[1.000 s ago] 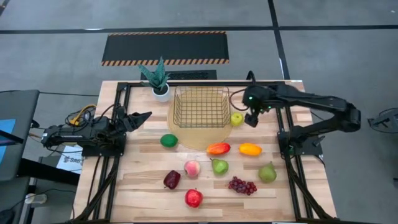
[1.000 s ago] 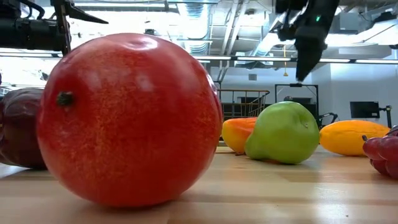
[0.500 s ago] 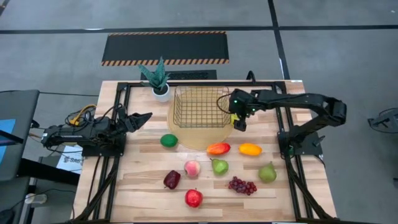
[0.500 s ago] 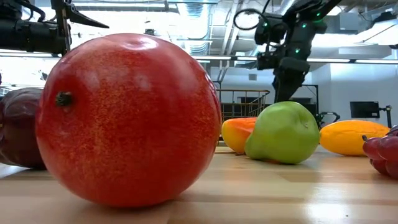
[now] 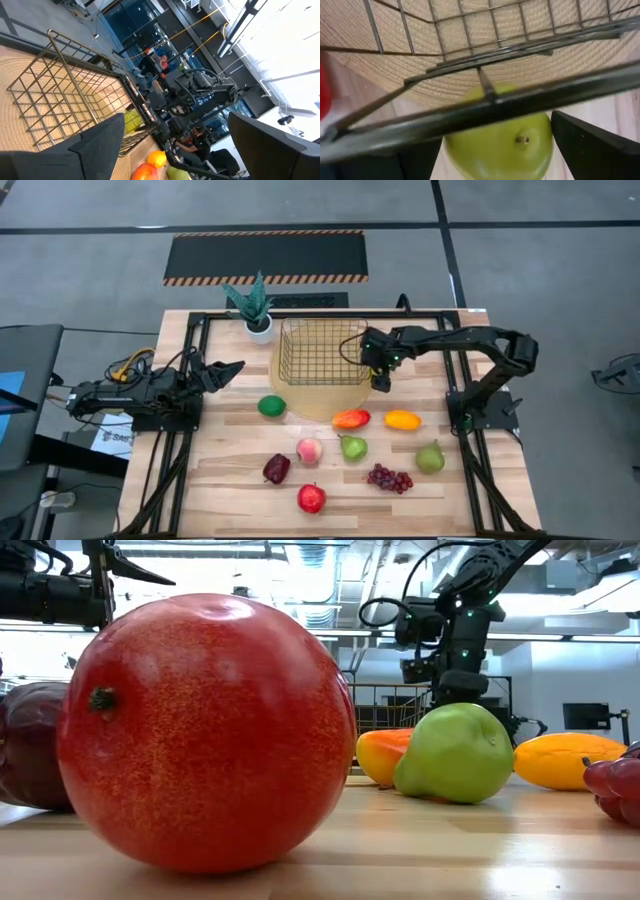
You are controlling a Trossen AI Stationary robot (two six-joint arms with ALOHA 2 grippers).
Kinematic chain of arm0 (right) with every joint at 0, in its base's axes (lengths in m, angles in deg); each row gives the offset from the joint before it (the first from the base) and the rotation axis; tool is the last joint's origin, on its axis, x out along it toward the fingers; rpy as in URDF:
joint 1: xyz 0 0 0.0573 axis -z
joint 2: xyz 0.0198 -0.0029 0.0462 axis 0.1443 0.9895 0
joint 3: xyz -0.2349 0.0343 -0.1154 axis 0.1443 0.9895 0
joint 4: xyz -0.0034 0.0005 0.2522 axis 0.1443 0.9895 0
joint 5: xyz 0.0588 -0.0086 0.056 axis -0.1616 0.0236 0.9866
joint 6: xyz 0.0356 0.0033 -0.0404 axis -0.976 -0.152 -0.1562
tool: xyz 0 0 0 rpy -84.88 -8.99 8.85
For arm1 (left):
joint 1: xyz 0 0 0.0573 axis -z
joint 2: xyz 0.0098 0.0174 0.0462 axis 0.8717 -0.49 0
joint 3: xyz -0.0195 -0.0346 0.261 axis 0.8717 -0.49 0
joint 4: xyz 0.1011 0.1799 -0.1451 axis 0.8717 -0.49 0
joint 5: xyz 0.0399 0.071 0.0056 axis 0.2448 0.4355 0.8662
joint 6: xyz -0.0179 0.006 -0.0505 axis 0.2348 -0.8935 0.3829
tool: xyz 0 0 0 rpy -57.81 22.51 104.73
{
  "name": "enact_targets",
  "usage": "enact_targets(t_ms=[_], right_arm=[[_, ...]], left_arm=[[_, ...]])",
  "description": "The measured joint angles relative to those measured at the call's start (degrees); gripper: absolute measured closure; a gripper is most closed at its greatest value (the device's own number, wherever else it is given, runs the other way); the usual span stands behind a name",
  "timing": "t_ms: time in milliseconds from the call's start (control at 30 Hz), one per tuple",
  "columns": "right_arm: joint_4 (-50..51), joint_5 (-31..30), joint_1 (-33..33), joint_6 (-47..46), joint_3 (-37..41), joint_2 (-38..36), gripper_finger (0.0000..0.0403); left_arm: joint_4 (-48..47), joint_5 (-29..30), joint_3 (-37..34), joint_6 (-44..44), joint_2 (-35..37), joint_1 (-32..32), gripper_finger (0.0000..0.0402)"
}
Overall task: Build produce basket
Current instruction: Put the green apple into the wire basket
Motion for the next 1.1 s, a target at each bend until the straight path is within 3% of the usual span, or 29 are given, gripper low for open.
enact_targets(t_ms=[400,767,933,1100], right_arm=[[3.67,-0.03,0.59,-0.85,0.09,-1.10,0.0110],[9.53,-0.71,2.05,-7.63,-0.38,-14.14,0.0116],[9.24,-3.29,1.68,-12.58,-5.60,-21.17,0.0116],[7.60,-8.04,-0.33,-13.63,-13.40,-22.89,0.0117]], left_arm=[[-1.24,-0.02,0.00,0.02,0.00,0.00,0.0061],[-1.24,-0.04,0.00,0.31,0.00,0.02,0.0061],[-1.24,-0.15,0.00,0.92,0.00,0.00,0.0061],[-1.23,-0.15,0.00,0.94,0.00,0.02,0.0061]])
